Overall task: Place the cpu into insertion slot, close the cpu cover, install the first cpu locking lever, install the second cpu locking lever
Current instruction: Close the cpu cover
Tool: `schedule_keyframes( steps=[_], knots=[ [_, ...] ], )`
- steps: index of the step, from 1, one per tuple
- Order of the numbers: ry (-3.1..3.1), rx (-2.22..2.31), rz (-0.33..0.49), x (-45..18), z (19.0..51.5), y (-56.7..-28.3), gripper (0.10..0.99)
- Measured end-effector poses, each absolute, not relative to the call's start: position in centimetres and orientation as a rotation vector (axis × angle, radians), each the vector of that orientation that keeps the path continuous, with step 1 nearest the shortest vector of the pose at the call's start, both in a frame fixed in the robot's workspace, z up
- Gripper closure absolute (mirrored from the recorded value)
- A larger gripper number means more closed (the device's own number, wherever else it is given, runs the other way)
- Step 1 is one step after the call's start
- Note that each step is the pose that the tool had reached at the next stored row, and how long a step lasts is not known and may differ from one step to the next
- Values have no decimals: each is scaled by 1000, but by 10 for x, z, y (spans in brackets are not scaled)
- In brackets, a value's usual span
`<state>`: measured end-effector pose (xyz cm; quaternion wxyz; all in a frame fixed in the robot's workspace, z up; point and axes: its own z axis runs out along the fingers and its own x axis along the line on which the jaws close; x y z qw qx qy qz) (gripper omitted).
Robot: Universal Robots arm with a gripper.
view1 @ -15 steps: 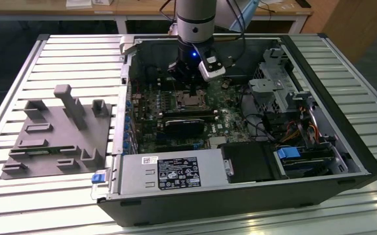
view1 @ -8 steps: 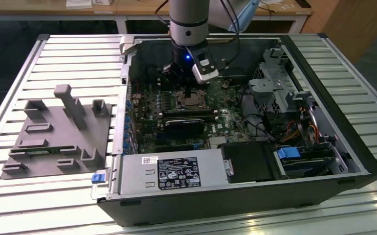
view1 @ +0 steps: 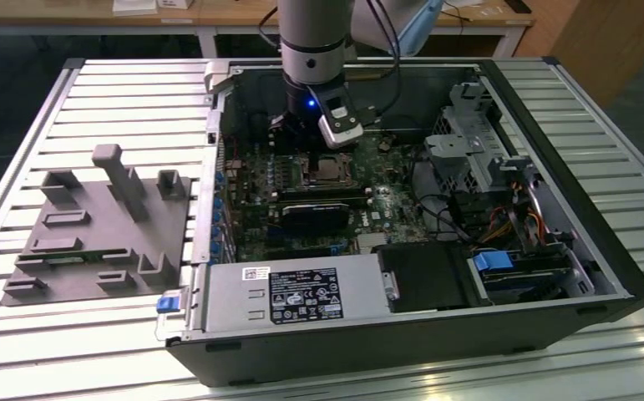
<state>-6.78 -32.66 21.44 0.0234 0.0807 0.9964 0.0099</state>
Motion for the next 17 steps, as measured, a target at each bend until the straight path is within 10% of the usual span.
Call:
schedule_keyframes(
  steps=[17],
  knots=[
    [3087, 242, 89, -75, 201, -327, 980]
  ],
)
